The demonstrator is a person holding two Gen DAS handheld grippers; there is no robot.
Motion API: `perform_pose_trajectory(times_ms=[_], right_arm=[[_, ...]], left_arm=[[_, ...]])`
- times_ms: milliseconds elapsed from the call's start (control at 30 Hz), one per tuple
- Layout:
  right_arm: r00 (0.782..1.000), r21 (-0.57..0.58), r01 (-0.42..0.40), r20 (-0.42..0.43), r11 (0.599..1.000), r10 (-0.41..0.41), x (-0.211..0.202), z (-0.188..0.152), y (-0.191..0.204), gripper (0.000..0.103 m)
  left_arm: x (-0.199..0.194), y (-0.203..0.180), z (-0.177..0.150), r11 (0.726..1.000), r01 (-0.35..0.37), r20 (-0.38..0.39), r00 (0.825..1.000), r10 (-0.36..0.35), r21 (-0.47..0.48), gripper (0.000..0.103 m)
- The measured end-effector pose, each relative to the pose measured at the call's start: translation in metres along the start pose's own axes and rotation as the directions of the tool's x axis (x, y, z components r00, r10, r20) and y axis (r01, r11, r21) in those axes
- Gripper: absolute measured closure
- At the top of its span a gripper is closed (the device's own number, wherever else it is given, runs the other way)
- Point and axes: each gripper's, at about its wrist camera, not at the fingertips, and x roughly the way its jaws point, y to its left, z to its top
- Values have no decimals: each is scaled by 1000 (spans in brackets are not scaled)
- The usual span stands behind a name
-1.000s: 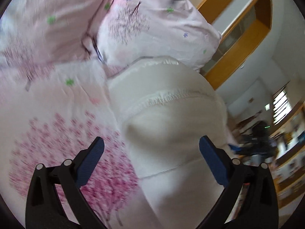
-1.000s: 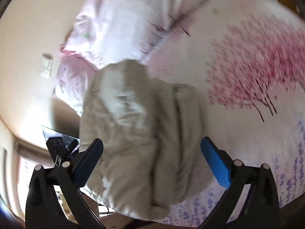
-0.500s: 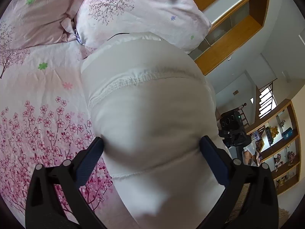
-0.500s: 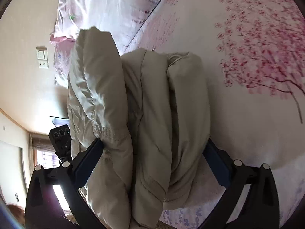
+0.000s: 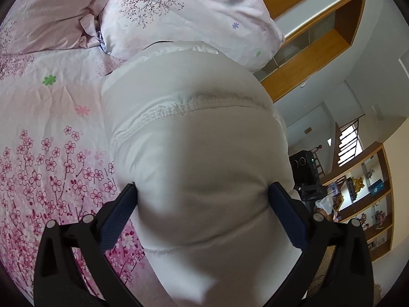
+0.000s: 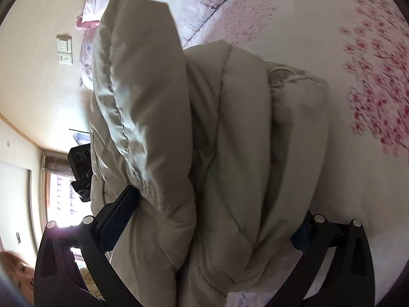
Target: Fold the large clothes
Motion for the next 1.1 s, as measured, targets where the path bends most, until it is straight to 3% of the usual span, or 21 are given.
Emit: perform_pose_trajectory(times_ms=[100,167,233,333,433,667,800,967,1100], right_arm=[[1000,-23,-19,3,1000,19,9,3,7,1],[998,-37,-60,17,997,61,15,2,10,13],[996,-59,-76,44,995,79,14,0,16,28],[991,-91,-101,80,991,109,9,-5,23,42],[988,-116,-105,97,988,116,10,-6,35,48],[989,-162,-116,72,980,129,30,16,65,55],[989,-208,-125,49,970,138,52,47,97,56],[995,-280,-91,12,956,98,94,88,138,57],[999,-283,-50,-26,958,45,138,113,148,57]], left_arm=[[1,4,0,1000,23,10,1000,-23,-10,2],[1,7,-1,999,36,20,999,-35,-11,3],[-2,8,-3,999,51,31,998,-50,-6,11],[-8,9,-4,998,69,42,997,-69,3,26],[-16,10,-4,997,79,59,995,-80,12,34],[-42,16,8,998,50,124,991,-52,24,37],[-66,27,18,1000,8,176,984,-9,10,37],[-102,55,38,996,-88,241,966,90,-19,37],[-121,82,52,984,-174,250,951,181,-50,39]])
